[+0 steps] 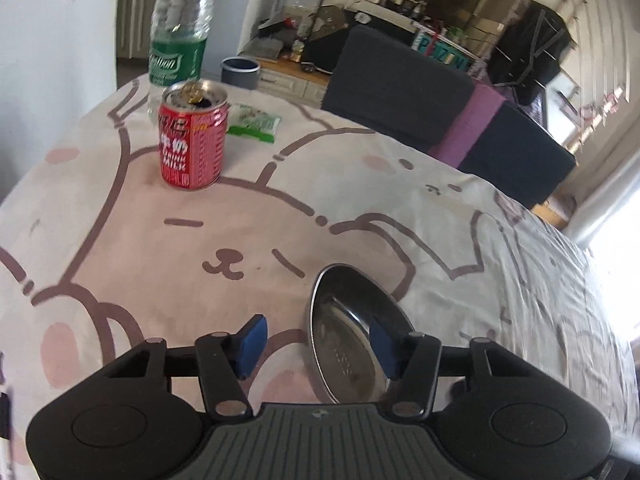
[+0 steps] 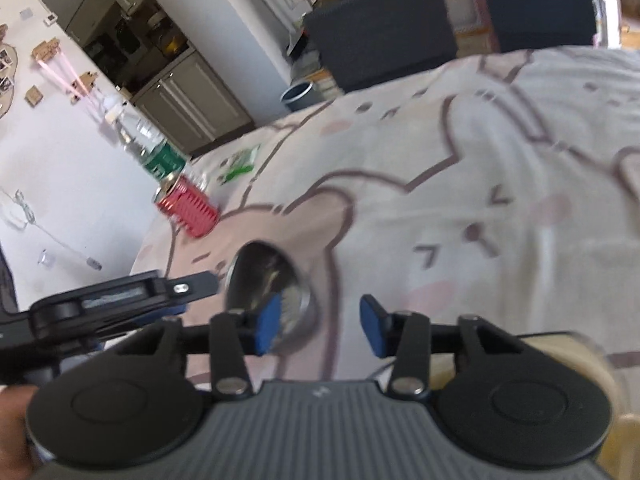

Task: Organize plates and bowls
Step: 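Move both tools to the small round steel bowl, then close both tools on the rim of the small steel bowl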

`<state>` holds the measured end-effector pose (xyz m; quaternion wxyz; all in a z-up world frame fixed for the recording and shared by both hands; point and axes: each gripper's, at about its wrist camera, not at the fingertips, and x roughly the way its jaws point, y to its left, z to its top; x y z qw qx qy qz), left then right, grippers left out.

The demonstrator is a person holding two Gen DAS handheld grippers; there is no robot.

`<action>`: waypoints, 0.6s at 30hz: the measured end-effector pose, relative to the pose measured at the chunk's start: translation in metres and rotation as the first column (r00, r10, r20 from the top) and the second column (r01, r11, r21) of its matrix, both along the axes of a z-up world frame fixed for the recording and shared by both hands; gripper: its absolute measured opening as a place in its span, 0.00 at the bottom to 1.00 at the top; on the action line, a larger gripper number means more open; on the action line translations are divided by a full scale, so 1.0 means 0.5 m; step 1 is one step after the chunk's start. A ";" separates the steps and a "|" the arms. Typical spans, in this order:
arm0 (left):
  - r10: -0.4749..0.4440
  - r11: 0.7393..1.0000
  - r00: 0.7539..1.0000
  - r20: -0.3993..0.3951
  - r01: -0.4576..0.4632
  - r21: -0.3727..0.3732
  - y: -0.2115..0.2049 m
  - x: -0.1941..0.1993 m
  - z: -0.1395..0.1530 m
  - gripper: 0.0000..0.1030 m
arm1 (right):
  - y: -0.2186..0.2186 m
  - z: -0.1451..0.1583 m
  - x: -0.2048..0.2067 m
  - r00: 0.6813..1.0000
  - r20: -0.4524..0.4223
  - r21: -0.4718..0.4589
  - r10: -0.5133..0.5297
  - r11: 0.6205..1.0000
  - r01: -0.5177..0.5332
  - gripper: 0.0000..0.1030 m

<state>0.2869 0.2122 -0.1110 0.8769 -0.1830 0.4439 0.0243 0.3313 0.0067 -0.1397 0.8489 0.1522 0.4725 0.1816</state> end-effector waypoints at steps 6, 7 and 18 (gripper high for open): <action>0.024 1.000 0.999 -0.030 -0.025 -0.009 0.000 0.029 -0.029 0.50 | 0.077 -0.040 0.007 0.998 -0.054 -0.047 0.019 0.999 -0.022 0.46; 0.021 1.000 0.999 -0.033 -0.021 -0.014 -0.001 0.033 -0.030 0.48 | 0.084 -0.044 0.009 0.998 -0.058 -0.056 0.016 0.998 -0.020 0.43; 0.031 0.998 0.996 -0.087 -0.035 -0.053 0.009 0.046 -0.048 0.16 | 0.064 -0.049 0.036 0.999 -0.024 -0.088 0.028 0.996 -0.030 0.09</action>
